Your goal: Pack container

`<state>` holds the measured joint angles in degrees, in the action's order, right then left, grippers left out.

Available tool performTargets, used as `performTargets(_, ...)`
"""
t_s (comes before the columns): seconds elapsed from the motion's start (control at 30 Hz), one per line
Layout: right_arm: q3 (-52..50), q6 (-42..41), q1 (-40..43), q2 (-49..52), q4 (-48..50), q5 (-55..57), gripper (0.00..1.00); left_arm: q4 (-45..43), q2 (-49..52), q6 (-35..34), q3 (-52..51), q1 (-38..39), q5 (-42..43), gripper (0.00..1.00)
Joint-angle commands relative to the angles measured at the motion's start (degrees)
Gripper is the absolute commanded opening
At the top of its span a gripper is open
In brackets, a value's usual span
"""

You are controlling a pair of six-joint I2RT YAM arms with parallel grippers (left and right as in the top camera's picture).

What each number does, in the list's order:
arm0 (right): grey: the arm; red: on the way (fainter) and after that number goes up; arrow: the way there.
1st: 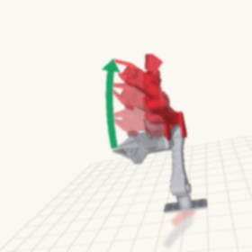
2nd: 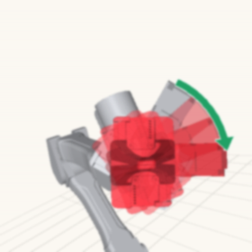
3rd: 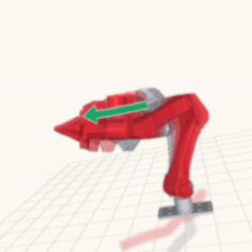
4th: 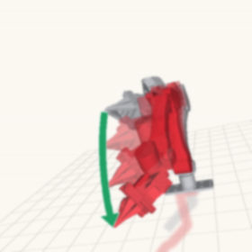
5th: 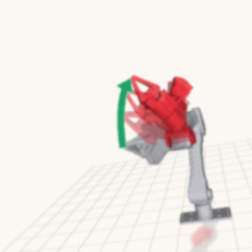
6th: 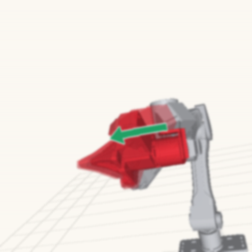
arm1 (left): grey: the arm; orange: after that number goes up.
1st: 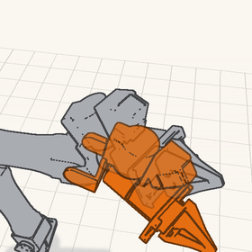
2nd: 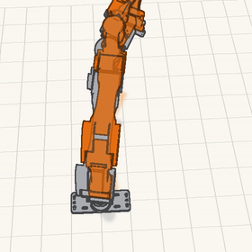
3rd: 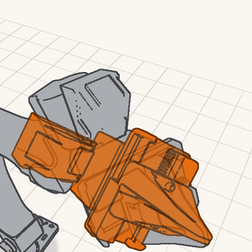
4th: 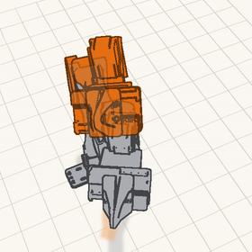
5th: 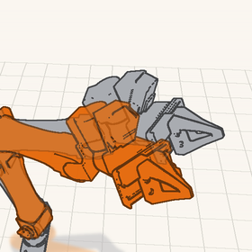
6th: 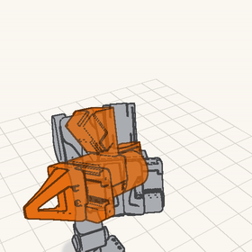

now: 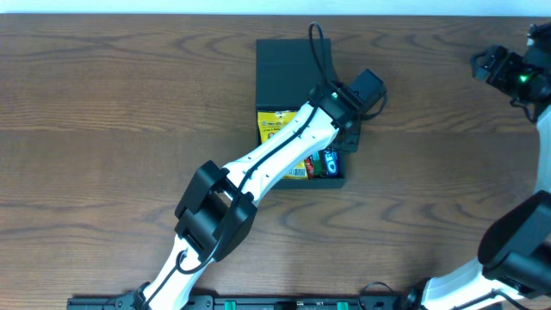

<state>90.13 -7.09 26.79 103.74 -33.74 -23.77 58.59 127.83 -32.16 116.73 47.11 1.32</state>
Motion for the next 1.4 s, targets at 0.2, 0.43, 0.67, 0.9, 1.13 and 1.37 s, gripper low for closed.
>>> performTargets(0.2,-0.3,0.9,0.5,-1.4,-2.0,-0.3,0.91,0.1,-1.6,1.6,-0.3,-0.4,-0.2,0.6)
performTargets(0.43,-0.3,1.0,0.4,-1.4,-2.4,-0.5,0.91,-0.2,-2.0,2.6,0.5,-2.3,-0.2,0.66)
performTargets(0.67,-1.2,0.7,-3.8,-1.4,-2.1,-0.7,0.88,-2.1,-2.5,2.8,7.2,-12.2,-1.4,0.74)
performTargets(0.9,-2.1,1.4,-10.8,-1.4,-1.8,-0.6,0.67,-3.5,-2.5,2.8,7.1,-27.2,1.7,0.6)
performTargets(1.13,-5.6,-1.2,-19.6,3.0,2.2,-1.2,0.01,-8.7,-1.3,2.8,4.0,-36.0,9.8,0.06)
performTargets(1.37,-5.5,-5.1,-26.3,12.6,6.3,-9.8,0.02,-10.7,5.2,4.4,4.0,-37.5,16.1,0.06)
